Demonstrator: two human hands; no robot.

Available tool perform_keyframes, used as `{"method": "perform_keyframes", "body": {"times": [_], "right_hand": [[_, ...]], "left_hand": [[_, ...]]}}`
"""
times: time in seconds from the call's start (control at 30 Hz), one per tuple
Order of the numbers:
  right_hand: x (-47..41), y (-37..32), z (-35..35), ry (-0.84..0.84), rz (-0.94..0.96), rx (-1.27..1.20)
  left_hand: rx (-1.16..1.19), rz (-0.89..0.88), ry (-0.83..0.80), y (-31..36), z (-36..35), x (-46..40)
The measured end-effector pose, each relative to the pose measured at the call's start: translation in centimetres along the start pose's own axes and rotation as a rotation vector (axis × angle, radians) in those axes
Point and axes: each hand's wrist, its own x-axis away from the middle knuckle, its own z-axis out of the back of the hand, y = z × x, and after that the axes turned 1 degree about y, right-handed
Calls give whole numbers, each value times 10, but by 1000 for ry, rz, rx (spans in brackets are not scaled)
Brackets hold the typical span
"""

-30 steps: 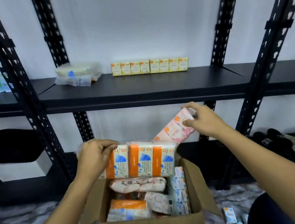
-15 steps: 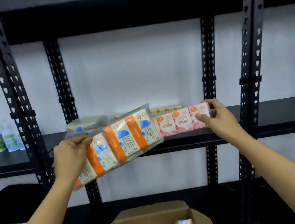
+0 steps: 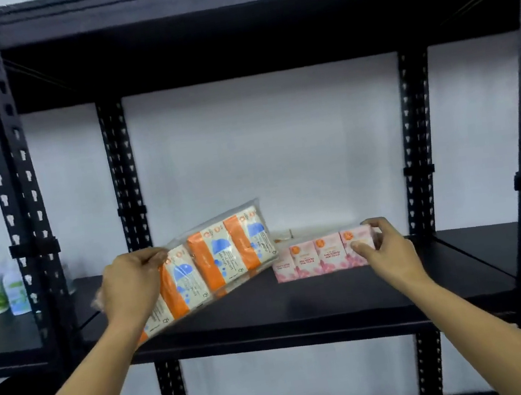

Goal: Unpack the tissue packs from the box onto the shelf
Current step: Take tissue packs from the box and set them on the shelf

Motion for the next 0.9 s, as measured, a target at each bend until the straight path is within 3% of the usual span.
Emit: {"method": "perform_keyframes", "body": {"times": [0.47,0.9], "right_hand": [[-80,20,-149,-147,-14,-86],[-101,33,-195,-243,-63,-52]], "left_hand": [[-144,-27,8,-39,-55,-61],[-202,-41,22,-51,-73,-73]]}}
